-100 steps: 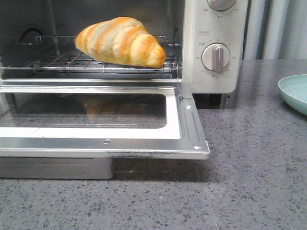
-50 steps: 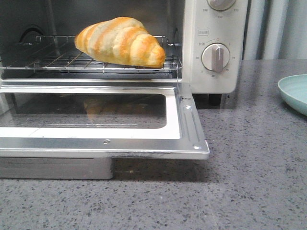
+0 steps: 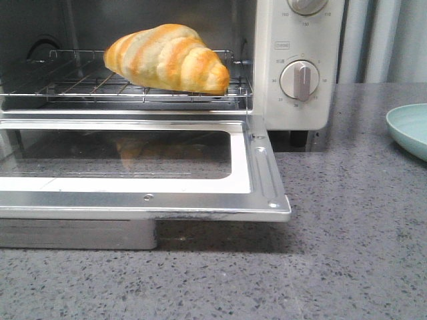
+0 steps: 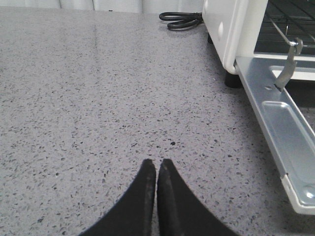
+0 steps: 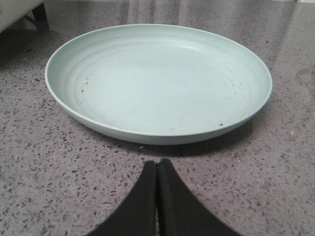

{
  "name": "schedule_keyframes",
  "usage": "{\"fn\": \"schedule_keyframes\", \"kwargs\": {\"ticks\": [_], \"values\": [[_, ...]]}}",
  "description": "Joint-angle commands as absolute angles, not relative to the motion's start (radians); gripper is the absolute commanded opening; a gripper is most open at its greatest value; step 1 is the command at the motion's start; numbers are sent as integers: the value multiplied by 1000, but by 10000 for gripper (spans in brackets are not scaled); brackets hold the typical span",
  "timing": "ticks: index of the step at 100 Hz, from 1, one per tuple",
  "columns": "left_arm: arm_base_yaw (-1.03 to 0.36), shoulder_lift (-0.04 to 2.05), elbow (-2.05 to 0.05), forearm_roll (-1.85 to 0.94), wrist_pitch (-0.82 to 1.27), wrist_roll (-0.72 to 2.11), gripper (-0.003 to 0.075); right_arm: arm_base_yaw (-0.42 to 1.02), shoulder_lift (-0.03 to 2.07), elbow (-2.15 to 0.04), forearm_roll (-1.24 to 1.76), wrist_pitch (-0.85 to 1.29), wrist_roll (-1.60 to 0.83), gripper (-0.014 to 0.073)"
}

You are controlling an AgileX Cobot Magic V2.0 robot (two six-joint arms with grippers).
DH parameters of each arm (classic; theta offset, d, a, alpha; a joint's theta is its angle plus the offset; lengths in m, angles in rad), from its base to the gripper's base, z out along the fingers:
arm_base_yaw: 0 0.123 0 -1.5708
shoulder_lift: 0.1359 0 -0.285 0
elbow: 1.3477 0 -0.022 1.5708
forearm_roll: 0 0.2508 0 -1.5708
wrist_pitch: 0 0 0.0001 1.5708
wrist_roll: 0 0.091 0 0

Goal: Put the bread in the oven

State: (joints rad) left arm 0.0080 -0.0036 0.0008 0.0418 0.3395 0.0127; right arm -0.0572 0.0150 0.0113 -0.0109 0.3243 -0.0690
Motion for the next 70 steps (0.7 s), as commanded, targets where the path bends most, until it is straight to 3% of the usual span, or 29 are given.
{"fn": "schedule_keyframes", "kwargs": {"ticks": [1,70], "values": [[-1,-33,25,48,288,0,-21,-63,24,23,-12,273,-73,-76],[-55,-33,25,42,288,7,-21,-63,24,23,-12,273,-73,-76]]}}
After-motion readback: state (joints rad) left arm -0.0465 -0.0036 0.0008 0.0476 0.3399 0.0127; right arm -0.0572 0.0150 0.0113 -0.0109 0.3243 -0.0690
